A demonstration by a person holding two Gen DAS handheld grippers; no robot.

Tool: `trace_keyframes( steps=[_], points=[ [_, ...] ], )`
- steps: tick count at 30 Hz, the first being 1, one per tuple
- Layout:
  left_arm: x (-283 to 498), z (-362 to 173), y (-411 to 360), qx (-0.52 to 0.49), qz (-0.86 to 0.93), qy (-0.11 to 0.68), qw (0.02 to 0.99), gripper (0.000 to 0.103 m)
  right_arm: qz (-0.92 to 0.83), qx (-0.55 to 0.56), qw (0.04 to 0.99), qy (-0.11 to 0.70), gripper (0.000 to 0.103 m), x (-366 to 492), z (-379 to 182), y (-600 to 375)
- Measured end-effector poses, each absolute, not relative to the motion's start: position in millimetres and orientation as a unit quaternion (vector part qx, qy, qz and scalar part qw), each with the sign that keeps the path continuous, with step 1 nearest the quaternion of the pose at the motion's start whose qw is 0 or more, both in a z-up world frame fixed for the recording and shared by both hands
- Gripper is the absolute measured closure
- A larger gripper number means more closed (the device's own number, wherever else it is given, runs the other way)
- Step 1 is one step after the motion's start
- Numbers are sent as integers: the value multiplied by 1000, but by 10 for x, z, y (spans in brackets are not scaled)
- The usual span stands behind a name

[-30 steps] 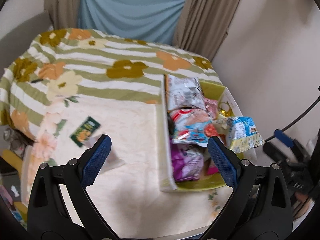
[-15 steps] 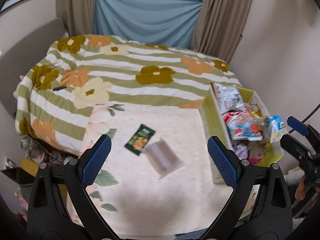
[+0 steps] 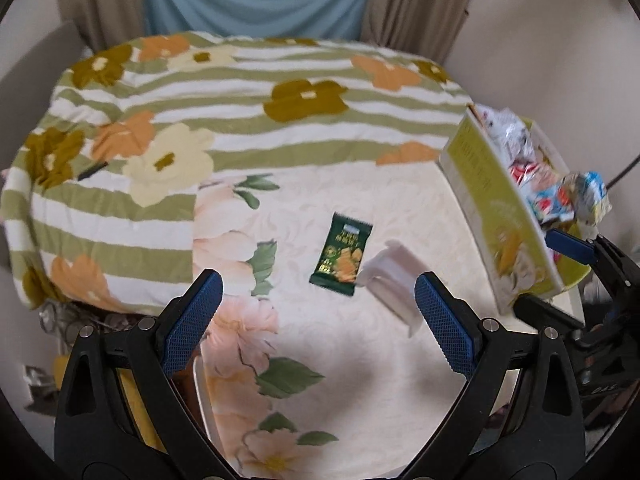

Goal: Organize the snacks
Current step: 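Move both tools over the green biscuit pack and clear plastic box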

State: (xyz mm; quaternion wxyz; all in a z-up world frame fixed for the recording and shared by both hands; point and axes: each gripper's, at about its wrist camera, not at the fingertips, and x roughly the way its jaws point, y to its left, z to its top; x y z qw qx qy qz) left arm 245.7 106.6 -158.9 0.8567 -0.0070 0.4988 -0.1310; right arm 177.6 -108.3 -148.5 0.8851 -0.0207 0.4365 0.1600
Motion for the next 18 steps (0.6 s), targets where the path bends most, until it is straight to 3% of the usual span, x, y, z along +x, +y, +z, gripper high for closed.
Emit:
trace_keyframes(
  steps=[12,18],
  points=[
    [3150,-2483,746,71,-198,548,809,7,152,-97,854,489,9,2050,-2316,-789],
    [3438,-2841,484,93,-213,575,785,16,164,-116,834,514,9,2244,-2660,-772]
  ],
)
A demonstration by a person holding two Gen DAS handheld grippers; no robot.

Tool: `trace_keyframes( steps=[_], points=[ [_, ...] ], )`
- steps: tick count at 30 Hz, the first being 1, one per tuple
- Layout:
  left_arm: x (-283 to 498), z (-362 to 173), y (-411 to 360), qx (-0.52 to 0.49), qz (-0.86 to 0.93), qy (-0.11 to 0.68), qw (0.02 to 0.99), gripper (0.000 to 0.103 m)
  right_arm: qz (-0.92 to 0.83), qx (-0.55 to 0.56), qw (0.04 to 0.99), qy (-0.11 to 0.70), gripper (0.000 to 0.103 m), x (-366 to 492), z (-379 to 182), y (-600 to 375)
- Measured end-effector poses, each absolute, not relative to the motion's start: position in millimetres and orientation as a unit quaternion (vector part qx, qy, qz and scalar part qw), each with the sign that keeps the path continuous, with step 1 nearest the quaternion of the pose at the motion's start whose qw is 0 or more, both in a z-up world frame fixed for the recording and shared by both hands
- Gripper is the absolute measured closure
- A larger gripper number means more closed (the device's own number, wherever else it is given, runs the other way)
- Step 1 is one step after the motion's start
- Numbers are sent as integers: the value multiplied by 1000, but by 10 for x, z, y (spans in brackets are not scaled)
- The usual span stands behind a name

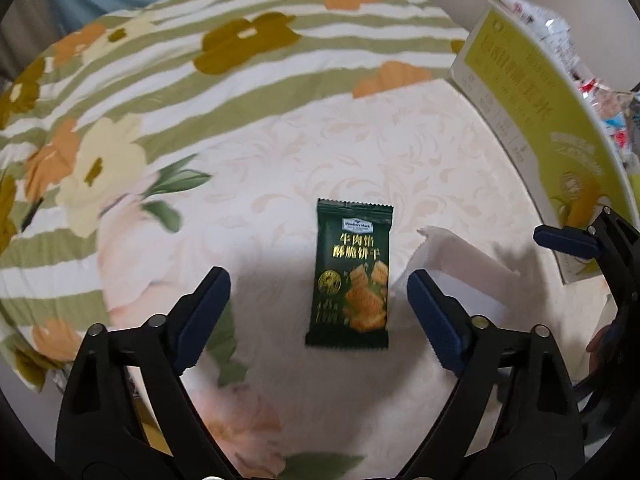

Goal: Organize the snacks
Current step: 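Move both tools over the green biscuit pack and clear plastic box, then grasp the green biscuit pack with left tool while right tool grasps clear plastic box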

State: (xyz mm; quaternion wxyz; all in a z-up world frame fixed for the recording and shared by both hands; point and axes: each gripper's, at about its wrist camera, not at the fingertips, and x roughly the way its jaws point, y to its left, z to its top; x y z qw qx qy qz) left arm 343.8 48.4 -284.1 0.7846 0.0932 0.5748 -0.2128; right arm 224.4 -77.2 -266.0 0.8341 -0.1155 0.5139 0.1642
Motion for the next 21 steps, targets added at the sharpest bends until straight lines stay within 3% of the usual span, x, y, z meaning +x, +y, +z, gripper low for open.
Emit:
trace_keyframes(
  steps=[14,19,21],
  points=[
    [3528,-3148,137,156,-206,591,764,34,198,-140,815,527,9,2394,-2972,-781],
    [3473,-3098,167,159,-206,589,765,60,210,-145,806,534,20,2432,-3047,-738],
    [3457,-3085,191,158,-205,591,764,62,213,-141,804,537,24,2438,-3076,-736]
  ],
)
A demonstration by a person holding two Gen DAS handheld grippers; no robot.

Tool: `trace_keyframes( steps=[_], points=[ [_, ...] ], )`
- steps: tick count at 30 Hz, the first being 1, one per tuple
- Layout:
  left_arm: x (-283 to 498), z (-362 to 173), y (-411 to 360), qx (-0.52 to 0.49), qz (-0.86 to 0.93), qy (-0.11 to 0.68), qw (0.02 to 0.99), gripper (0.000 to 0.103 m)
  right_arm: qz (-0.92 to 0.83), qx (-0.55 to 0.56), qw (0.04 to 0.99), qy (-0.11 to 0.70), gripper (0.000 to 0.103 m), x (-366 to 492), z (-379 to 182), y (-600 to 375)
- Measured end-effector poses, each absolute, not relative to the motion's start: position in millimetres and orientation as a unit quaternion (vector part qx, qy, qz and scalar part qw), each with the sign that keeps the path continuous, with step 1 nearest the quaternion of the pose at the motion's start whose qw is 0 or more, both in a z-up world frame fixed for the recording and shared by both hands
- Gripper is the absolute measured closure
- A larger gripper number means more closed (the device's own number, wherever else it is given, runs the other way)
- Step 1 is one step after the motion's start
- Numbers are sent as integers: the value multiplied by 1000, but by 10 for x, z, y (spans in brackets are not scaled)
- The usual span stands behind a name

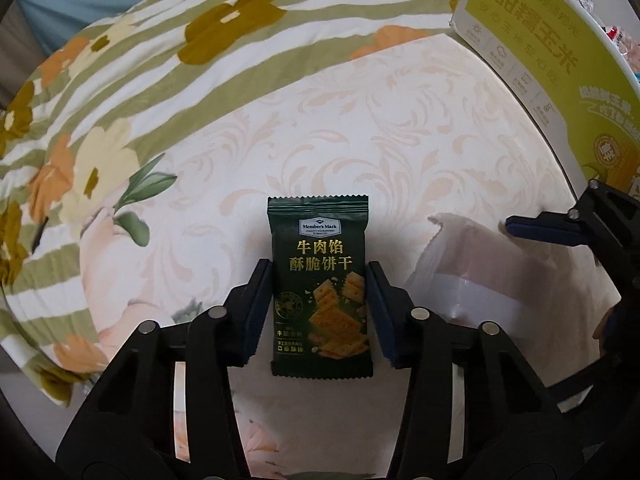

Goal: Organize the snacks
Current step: 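Grasp the green biscuit pack with left tool while right tool grasps clear plastic box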

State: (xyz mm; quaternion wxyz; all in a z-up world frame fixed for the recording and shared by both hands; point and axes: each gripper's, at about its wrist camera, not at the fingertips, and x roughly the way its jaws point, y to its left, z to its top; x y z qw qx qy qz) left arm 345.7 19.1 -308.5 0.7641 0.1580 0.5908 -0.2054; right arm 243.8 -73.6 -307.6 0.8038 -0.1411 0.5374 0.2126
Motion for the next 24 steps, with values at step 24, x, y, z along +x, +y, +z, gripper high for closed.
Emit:
trace_keyframes(
  steps=[24],
  points=[
    [3125,-2937,685,118,-174,593,777,62,196,-129,819,523,45,2478,-3004,-638]
  ],
)
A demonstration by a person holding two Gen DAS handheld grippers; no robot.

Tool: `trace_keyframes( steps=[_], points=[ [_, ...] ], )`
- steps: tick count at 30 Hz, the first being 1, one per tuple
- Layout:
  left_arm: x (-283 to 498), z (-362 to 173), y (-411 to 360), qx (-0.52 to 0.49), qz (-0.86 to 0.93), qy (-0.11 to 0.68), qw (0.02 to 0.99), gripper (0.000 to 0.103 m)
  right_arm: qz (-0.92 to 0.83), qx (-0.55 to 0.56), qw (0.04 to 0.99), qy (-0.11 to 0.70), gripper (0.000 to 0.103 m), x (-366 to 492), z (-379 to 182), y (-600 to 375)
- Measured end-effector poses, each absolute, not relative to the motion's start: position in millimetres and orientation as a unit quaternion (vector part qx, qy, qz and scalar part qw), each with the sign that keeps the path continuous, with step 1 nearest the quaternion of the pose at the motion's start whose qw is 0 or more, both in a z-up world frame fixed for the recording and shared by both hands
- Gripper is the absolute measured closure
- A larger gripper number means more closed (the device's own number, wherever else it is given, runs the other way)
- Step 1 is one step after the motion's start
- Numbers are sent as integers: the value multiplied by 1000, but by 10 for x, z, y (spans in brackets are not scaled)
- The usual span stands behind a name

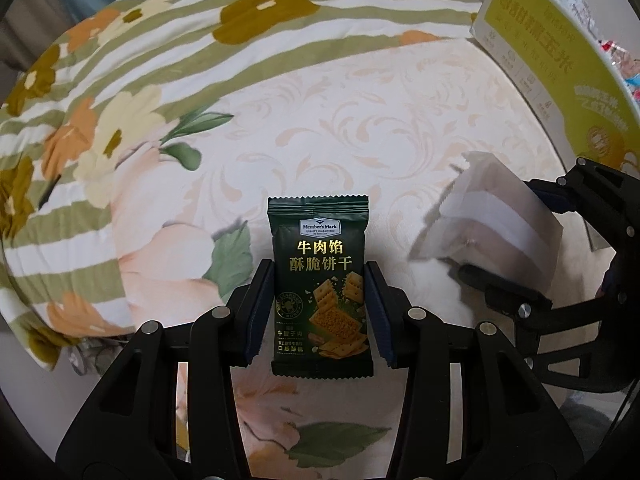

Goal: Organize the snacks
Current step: 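Grasp the green biscuit pack with left tool while right tool grasps clear plastic box, then carry both held items into the cardboard box and open both tools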

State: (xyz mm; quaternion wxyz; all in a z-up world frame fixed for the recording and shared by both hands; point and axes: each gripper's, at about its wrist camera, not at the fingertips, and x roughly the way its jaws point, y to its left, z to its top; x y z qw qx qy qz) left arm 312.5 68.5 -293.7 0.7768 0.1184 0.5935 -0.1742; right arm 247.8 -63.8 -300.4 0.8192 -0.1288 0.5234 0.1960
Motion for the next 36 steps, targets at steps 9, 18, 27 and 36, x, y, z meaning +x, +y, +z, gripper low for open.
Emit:
trace_keyframes(
  steps=[9,18,27,36],
  points=[
    [3005,-2291,786,95,-180,549,811,62,146,-71,854,495,45,2413,-2480,-721],
    [2871,-1382,426,77,-241,475,843,62,63,8,889,454,45,2111,-1574,-1142],
    [2706,-781,-471,66,-288,428,854,62,6,21,914,406,45,1791,-825,-1950],
    [2755,-704,-1728,37,-277,435,856,62,10,-2,923,384,45,1930,-456,-3084]
  ],
)
